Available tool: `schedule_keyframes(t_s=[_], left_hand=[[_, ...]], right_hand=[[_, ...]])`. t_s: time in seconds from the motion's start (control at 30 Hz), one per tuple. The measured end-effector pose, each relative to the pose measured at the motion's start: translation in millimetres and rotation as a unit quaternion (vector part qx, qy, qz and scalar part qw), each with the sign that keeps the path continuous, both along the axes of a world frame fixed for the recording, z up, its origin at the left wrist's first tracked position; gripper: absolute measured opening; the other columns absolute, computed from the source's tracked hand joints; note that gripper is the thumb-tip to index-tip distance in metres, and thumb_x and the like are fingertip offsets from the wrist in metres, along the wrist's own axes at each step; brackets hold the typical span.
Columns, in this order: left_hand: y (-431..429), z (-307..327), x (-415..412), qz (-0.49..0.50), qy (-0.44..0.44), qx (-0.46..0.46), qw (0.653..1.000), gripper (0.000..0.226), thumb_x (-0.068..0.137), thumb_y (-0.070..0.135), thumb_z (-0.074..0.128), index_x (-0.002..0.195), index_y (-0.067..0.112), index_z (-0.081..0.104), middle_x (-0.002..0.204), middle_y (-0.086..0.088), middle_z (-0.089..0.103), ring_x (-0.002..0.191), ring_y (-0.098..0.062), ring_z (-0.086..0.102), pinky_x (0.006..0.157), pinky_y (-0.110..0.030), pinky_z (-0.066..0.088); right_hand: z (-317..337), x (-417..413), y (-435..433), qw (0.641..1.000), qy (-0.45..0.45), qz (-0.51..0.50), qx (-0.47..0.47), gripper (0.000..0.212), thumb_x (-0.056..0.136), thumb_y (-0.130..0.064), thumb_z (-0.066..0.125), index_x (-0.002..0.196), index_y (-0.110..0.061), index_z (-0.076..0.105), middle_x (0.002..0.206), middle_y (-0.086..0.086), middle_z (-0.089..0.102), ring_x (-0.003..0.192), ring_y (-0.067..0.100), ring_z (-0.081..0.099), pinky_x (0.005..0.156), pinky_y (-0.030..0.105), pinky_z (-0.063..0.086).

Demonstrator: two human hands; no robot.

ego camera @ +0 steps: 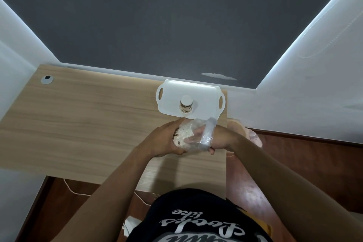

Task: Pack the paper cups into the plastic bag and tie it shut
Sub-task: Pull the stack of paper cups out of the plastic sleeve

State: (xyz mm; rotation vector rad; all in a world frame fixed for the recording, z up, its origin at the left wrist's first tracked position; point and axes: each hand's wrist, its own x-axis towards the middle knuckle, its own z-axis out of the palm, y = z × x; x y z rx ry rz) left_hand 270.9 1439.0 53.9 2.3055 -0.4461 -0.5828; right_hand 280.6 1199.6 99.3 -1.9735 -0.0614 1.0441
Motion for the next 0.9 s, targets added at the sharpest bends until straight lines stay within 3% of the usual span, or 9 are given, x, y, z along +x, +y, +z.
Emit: schedule_keyframes(t_s=[0.13,0.27,0.33,0.4,0.5,0.6,0.67,0.77,0.9], left_hand=[[7,-5,-3,0.032,0.003,-0.002,0.999,0.097,0.066,0.039,0.095,0.153,0.044,0.054,0.122,0.022,0.071,0.105,-0.009,0.067,0.087,-0.032,0.056],[26,-11,-4,0.123,0.003,0.007,0.992,0.06,0.071,0.028,0.094,0.128,0.031,0.072,0.096,0.014,0.078,0.083,-0.005,0.071,0.076,-0.032,0.057],[30,-6,1,0.166,-0.011,0.008,0.986,0.04,0.075,0.016,0.092,0.108,0.031,0.074,0.076,0.018,0.074,0.07,-0.002,0.066,0.065,-0.022,0.049],[28,4,6,0.183,-0.013,0.018,0.983,0.037,0.076,0.011,0.09,0.095,0.035,0.068,0.065,0.022,0.068,0.06,0.001,0.06,0.058,-0.016,0.042],[25,13,13,0.209,-0.01,0.047,0.977,0.035,0.078,0.019,0.091,0.085,0.037,0.062,0.065,0.011,0.065,0.06,0.001,0.058,0.06,-0.023,0.04],[28,9,16,0.255,-0.004,0.092,0.963,0.028,0.083,0.028,0.086,0.073,0.033,0.06,0.066,0.006,0.064,0.065,-0.019,0.061,0.062,-0.031,0.041],[37,7,15,0.287,0.005,0.118,0.951,0.02,0.087,0.03,0.079,0.073,0.022,0.067,0.071,-0.005,0.07,0.072,-0.029,0.063,0.066,-0.033,0.043],[53,8,15,0.347,0.02,0.107,0.931,0.03,0.09,0.035,0.071,0.079,0.007,0.076,0.071,-0.013,0.076,0.074,-0.035,0.071,0.071,-0.04,0.055],[63,14,21,0.471,0.061,0.017,0.88,0.026,0.096,0.023,0.068,0.079,0.008,0.08,0.063,-0.006,0.078,0.061,-0.024,0.077,0.077,-0.04,0.065]], right_hand=[[3,3,-14,1.0,-0.006,-0.029,0.006,0.031,0.096,-0.044,0.084,0.124,-0.031,0.079,0.072,0.005,0.077,0.042,0.011,0.046,0.041,0.019,0.036],[12,14,-40,0.997,-0.023,-0.071,-0.032,0.027,0.106,-0.024,0.067,0.115,-0.001,0.077,0.051,0.013,0.052,0.035,0.01,0.045,0.042,0.019,0.038],[19,17,-49,0.995,-0.019,-0.092,0.013,0.029,0.105,-0.029,0.072,0.099,-0.001,0.075,0.052,0.012,0.052,0.039,0.011,0.048,0.048,0.021,0.04],[24,20,-53,0.992,-0.013,-0.114,0.06,0.028,0.102,-0.032,0.077,0.095,-0.005,0.075,0.058,0.012,0.06,0.049,0.014,0.058,0.054,0.021,0.045],[31,23,-50,0.983,0.001,-0.147,0.111,0.024,0.098,-0.031,0.083,0.094,-0.007,0.077,0.076,0.013,0.071,0.072,0.023,0.075,0.066,0.027,0.056],[38,25,-50,0.975,-0.014,-0.174,0.135,0.023,0.097,-0.029,0.085,0.081,-0.016,0.075,0.082,-0.006,0.079,0.092,0.029,0.084,0.076,0.028,0.063],[42,28,-55,0.972,-0.035,-0.193,0.128,0.02,0.098,-0.03,0.084,0.09,-0.012,0.08,0.094,-0.001,0.085,0.097,0.033,0.085,0.078,0.028,0.066],[44,30,-63,0.97,-0.066,-0.205,0.113,0.052,0.098,-0.036,0.082,0.12,0.011,0.072,0.117,0.011,0.083,0.094,0.028,0.085,0.087,0.033,0.068],[42,33,-64,0.955,-0.091,-0.253,0.129,0.053,0.101,-0.041,0.078,0.121,0.008,0.072,0.11,0.005,0.08,0.093,0.021,0.083,0.096,0.043,0.067]])
